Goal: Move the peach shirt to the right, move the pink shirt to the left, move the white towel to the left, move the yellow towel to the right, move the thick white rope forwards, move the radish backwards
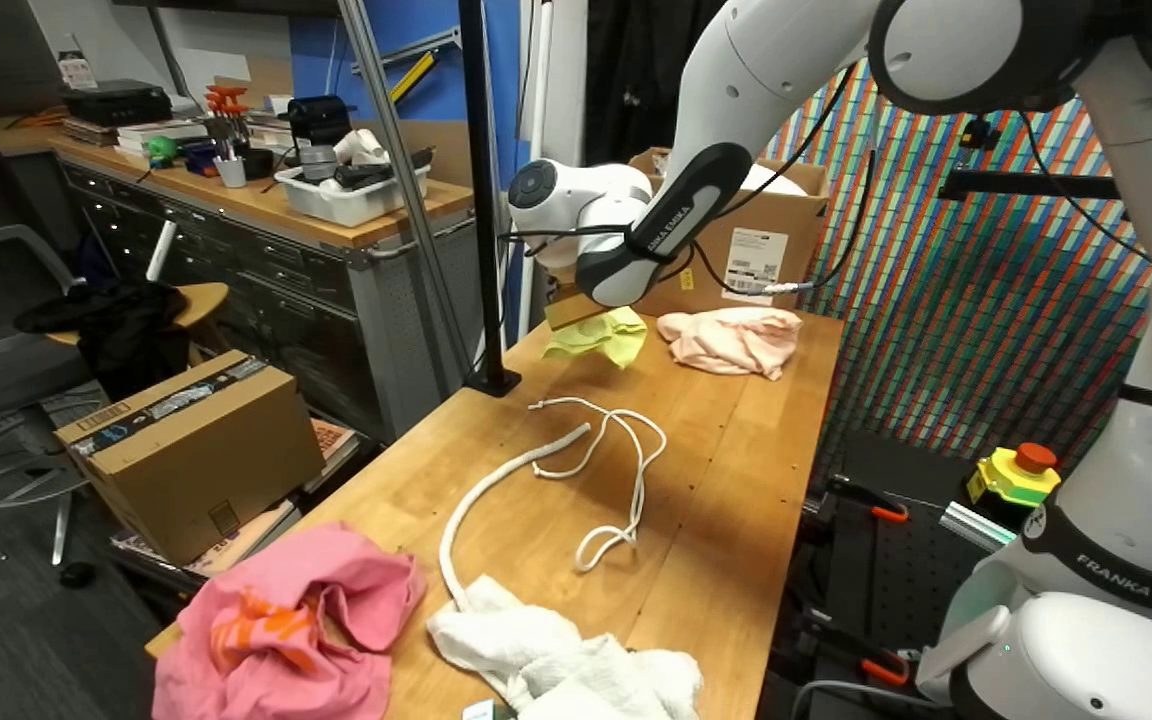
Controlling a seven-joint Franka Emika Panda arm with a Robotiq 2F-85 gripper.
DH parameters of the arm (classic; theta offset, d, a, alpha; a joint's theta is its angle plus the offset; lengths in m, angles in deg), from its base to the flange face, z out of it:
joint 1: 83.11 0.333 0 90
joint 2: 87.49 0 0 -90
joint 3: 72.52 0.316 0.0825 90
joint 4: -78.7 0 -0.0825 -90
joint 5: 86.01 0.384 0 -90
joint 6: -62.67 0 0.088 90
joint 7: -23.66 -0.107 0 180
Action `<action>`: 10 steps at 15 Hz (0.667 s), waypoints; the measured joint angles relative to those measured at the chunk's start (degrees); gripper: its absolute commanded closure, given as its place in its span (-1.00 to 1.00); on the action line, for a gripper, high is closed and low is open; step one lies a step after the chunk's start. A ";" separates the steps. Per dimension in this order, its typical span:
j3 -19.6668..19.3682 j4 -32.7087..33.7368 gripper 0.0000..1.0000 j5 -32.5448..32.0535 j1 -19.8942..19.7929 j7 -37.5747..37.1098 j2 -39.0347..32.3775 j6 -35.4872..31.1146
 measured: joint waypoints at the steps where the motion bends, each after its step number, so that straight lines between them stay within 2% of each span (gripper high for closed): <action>1: 0.00 0.87 0.84 0.28 -0.72 -0.01 -0.67 0.17; 4: -0.01 4.11 0.84 1.83 -2.69 -0.19 -2.95 1.15; 10: -0.29 11.52 0.83 10.16 -5.88 -0.78 -7.64 2.22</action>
